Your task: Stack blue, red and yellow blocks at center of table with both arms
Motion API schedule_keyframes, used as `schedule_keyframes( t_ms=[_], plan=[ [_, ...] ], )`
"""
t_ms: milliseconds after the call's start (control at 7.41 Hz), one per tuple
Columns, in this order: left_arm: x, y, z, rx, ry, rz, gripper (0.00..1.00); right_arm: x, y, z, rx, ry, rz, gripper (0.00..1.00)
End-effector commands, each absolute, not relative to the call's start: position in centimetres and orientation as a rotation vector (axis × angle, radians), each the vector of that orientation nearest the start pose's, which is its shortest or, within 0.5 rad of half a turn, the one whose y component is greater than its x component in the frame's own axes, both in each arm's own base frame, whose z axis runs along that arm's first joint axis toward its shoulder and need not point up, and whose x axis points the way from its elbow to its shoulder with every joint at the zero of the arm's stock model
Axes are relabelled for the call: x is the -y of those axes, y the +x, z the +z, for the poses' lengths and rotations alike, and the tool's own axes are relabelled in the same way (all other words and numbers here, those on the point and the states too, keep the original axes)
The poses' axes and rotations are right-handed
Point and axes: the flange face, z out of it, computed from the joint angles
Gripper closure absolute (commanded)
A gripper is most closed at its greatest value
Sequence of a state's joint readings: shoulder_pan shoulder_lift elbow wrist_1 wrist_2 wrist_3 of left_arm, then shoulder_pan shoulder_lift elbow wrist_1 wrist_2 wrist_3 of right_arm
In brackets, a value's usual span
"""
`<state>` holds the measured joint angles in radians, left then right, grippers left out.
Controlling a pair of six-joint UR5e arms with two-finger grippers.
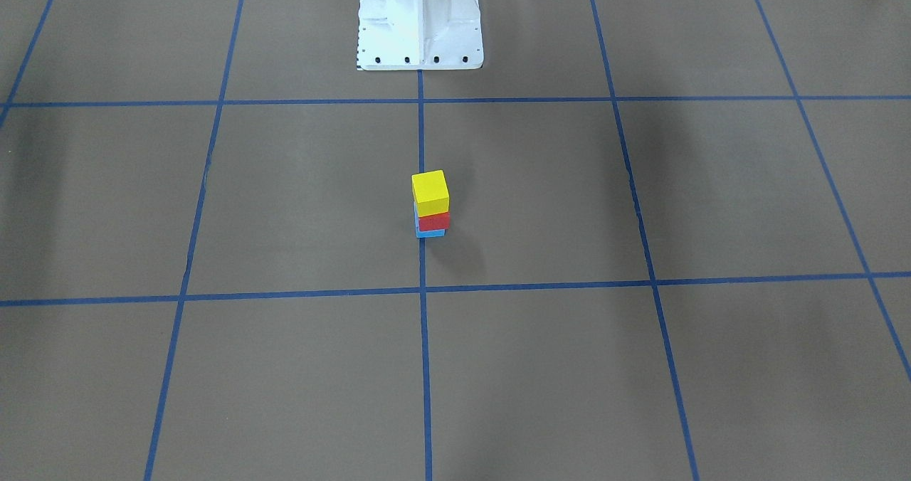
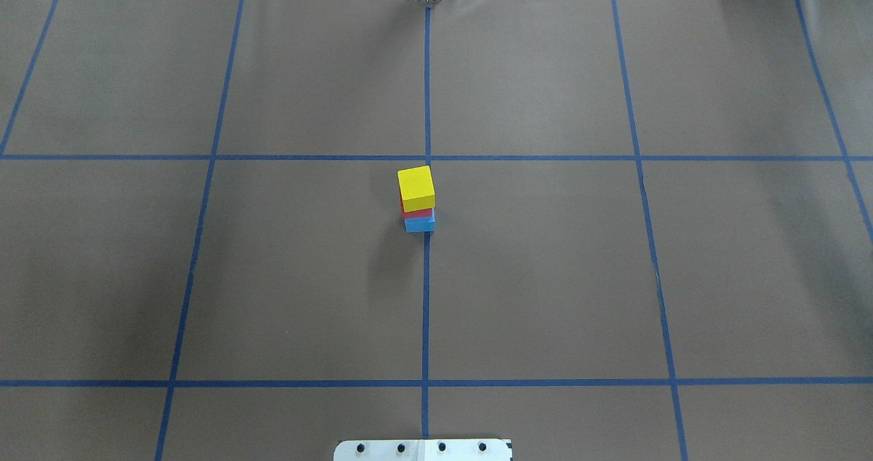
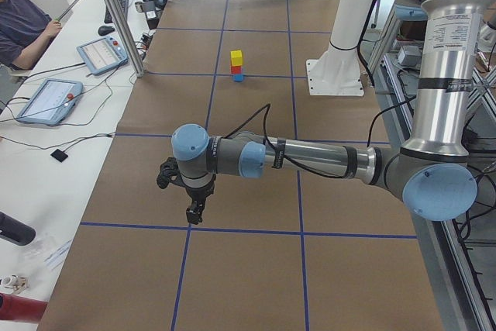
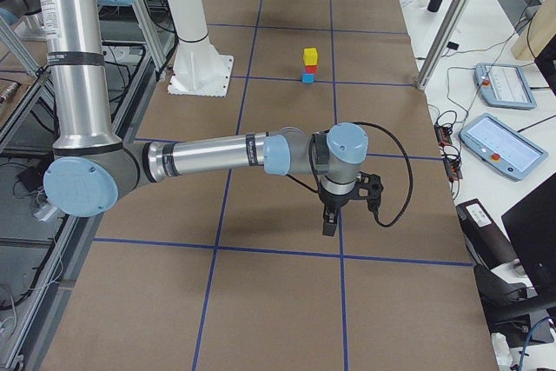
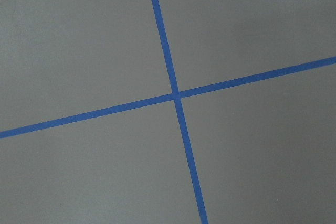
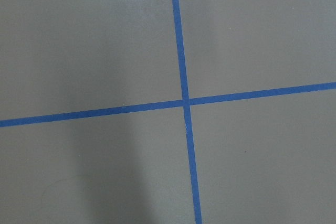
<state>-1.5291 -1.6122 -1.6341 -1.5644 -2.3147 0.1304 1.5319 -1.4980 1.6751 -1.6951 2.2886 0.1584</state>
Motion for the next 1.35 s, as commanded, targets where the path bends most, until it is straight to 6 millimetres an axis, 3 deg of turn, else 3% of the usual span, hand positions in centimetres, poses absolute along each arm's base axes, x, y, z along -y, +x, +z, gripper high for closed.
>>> schedule_keyframes(
  t_ms=[0,270,405,540,1215],
  plan=[
    [51.6,-4.5,60.7,-0.740,0.129,0.200,0.00,51.7,5.1,59.3,0.704,-0.019,0.029,0.00],
    [51.5,-4.5,60.9,-0.737,0.124,0.199,0.00,51.4,5.0,59.3,0.723,-0.014,0.025,0.00],
    [50.1,-5.5,62.3,-0.738,0.111,0.178,0.00,51.4,5.0,59.2,0.724,-0.012,0.023,0.00],
    [49.8,-6.5,62.4,-0.740,0.116,0.160,0.00,51.2,4.9,59.4,0.723,-0.016,0.024,0.00],
    [50.1,-7.3,62.1,-0.738,0.127,0.146,0.00,51.4,4.9,59.0,0.734,-0.012,0.024,0.00]
  ],
)
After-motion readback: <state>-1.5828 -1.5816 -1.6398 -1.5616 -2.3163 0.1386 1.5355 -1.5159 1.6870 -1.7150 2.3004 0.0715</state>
